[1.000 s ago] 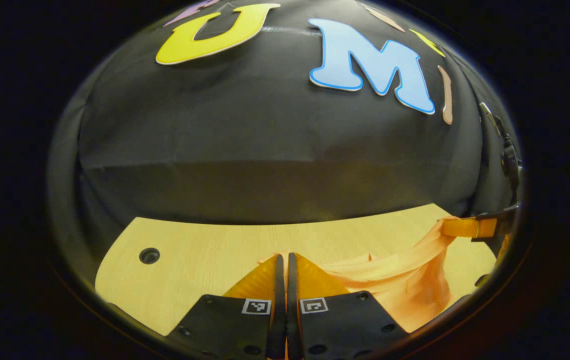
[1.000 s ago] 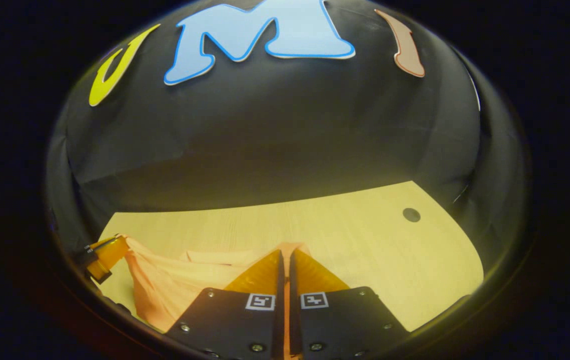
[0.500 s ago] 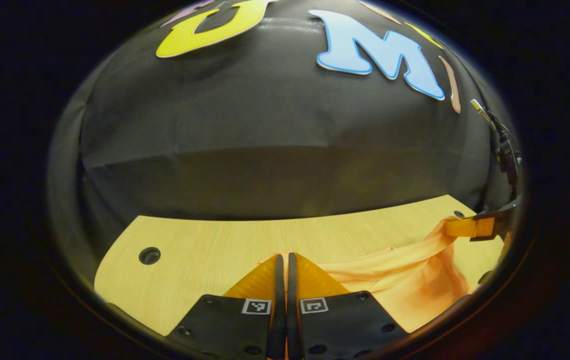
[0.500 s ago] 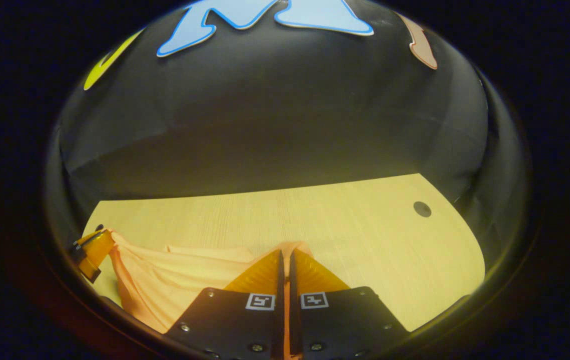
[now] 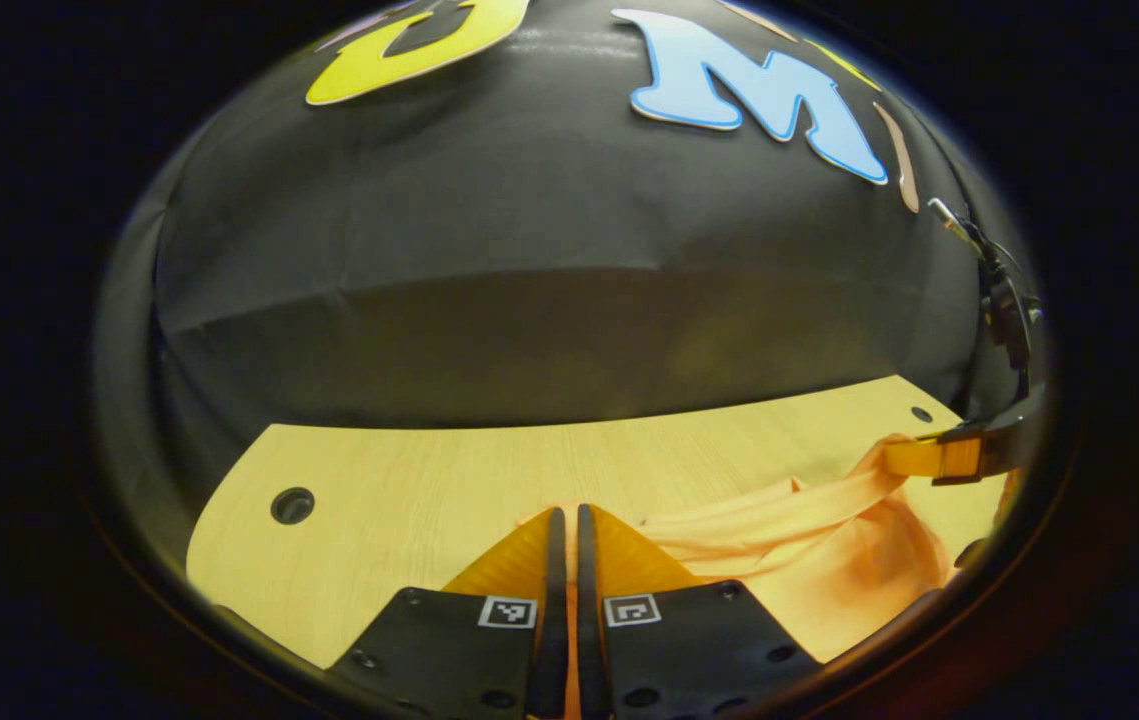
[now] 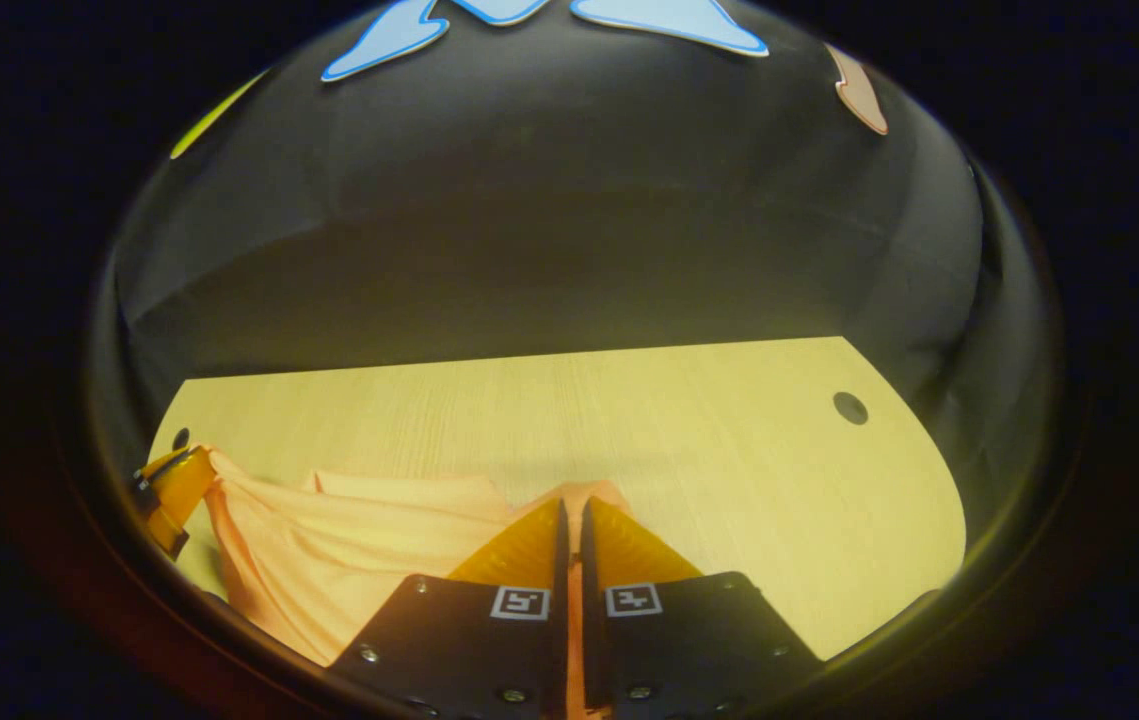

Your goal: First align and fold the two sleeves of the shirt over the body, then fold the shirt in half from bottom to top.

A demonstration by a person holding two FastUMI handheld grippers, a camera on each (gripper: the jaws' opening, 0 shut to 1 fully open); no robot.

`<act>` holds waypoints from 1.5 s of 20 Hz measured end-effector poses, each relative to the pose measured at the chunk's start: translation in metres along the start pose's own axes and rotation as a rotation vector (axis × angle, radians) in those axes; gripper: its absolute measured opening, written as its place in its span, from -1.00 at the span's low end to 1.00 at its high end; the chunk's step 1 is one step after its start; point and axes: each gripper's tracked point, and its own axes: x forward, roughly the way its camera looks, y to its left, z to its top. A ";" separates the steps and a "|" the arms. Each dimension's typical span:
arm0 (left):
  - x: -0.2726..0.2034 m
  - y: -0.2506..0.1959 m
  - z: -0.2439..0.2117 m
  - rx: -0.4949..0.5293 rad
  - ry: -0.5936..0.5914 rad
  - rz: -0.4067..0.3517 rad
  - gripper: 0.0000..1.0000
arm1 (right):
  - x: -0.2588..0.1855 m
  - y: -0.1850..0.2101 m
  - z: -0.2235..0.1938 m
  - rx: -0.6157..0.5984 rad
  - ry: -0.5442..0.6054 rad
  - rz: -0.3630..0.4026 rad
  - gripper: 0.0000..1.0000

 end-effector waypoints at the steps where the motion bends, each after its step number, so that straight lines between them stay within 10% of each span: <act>1: -0.002 0.000 0.000 -0.004 0.000 -0.005 -0.77 | -0.004 0.002 0.002 -0.005 0.000 -0.001 -0.85; 7: -0.017 -0.001 0.009 -0.024 -0.008 -0.020 -0.61 | -0.026 -0.001 0.010 -0.056 -0.035 -0.011 -0.46; 18: -0.088 0.001 0.064 -0.029 -0.097 -0.018 0.58 | -0.105 0.015 0.049 -0.144 -0.198 0.004 0.11; 19: -0.095 0.001 0.069 -0.026 -0.107 -0.019 0.60 | -0.113 0.017 0.052 -0.151 -0.214 0.005 0.39; 30: -0.187 -0.033 0.088 -0.005 -0.216 -0.017 0.94 | -0.219 0.007 0.059 -0.201 -0.401 0.018 0.45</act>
